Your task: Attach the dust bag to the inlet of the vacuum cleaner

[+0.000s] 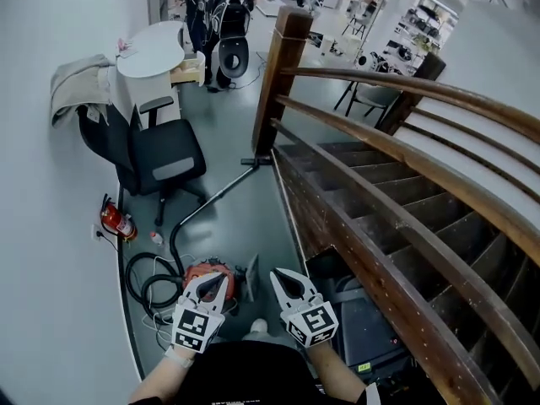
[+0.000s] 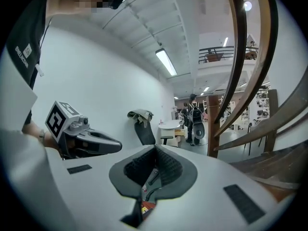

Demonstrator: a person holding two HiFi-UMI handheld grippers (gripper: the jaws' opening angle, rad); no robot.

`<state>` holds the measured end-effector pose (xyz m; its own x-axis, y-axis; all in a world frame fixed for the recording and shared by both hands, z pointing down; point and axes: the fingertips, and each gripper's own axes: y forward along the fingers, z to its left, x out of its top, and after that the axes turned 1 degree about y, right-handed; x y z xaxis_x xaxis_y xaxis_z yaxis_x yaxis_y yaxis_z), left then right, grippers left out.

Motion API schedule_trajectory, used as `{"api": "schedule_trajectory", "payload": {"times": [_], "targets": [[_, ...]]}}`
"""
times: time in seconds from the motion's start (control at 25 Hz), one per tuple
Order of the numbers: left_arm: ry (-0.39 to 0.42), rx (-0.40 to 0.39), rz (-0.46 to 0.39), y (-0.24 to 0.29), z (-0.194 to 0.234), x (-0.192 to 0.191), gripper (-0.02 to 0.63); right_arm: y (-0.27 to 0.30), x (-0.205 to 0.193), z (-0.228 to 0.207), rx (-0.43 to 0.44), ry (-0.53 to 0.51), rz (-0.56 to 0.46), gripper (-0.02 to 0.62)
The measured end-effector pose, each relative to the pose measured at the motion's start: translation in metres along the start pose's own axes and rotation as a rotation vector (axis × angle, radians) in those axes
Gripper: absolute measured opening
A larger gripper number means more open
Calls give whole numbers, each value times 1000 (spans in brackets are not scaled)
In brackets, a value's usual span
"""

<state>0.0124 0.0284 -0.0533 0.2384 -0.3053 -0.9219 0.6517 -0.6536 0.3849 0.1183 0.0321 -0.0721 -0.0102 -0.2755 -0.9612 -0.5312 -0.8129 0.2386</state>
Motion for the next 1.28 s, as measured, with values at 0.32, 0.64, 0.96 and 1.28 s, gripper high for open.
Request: {"api": "schedule_trajectory", "payload": {"times": [0.32,0.64,0.96,1.28], "targets": [[-9,23,-39,-11,11,26,15,4,19,6,1,5,-28,26],[1,30,-78,-20,15,41,15,4,30,8,-22,56,-95,26],[-26,56,-94,-29,21,43,15,4,35,25,-6,23,-95,26],[-35,50,-95,-30,18,38,15,1,30,25,-12,20,-78,26]]}}
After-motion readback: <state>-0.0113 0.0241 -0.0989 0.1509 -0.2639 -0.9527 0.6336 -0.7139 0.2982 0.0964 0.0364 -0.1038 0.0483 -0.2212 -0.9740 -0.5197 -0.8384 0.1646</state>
